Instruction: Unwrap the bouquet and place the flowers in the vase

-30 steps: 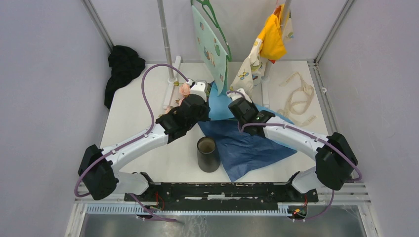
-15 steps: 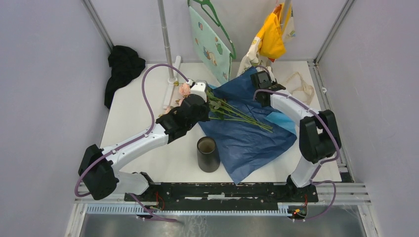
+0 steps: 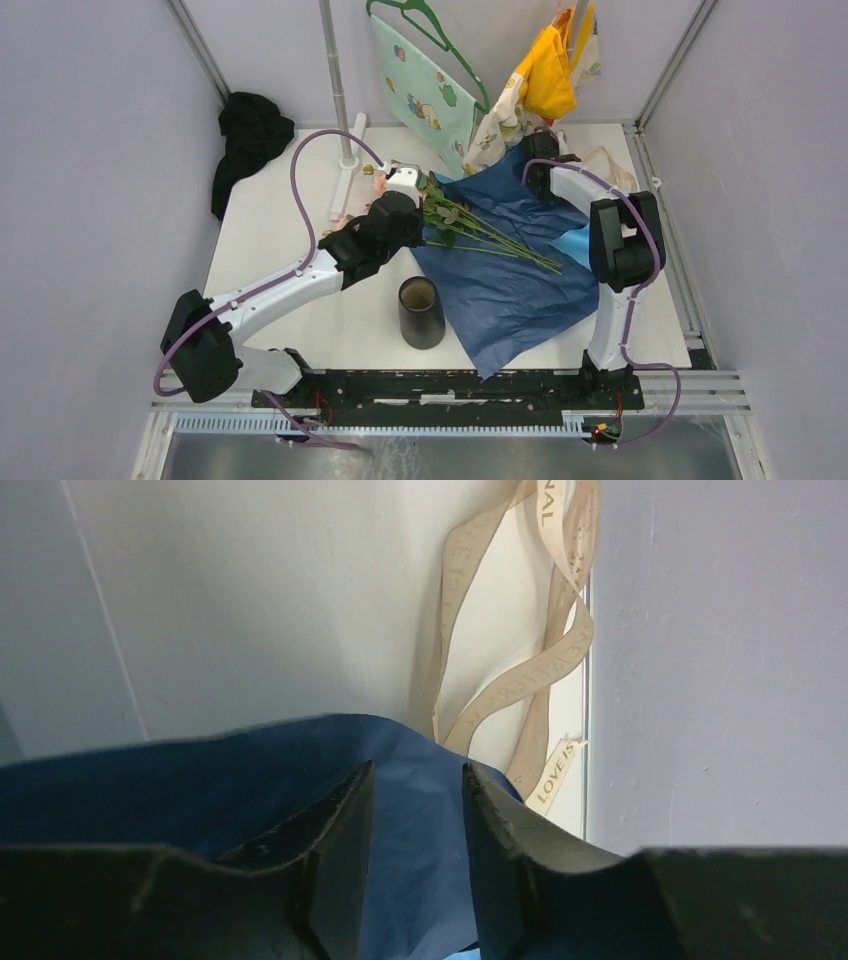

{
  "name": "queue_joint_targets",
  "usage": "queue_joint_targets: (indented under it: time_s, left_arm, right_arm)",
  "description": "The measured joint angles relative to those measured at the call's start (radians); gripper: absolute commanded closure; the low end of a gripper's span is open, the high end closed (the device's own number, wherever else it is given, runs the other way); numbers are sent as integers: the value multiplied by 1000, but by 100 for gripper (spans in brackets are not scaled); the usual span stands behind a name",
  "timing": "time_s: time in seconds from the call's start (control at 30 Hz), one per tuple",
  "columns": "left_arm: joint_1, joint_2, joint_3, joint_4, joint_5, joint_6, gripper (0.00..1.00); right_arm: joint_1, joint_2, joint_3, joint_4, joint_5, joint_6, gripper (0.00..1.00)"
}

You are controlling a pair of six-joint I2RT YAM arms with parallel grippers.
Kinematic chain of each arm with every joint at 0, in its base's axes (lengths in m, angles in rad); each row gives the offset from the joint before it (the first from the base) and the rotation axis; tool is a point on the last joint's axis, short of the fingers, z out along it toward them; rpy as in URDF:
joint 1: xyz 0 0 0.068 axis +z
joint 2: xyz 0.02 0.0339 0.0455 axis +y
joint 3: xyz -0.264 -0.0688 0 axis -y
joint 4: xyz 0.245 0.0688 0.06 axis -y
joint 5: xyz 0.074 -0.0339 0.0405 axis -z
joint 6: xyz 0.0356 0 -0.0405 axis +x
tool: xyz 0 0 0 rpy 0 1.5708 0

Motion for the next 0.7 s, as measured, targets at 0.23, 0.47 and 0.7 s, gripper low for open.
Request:
queue_joint_targets:
  time_s: [0.23, 0.47, 0.7]
  left_arm:
    - [0, 0, 0, -6, -29, 0, 96]
    - [0, -27, 8, -48, -97, 0, 81]
    - [1, -66, 31, -90, -141, 0, 51]
  right_arm:
    - [6, -123, -103, 15, -59, 26, 34]
    - [55, -568, -256, 80, -173, 49, 32]
    - [243, -831, -340, 123, -249, 49, 33]
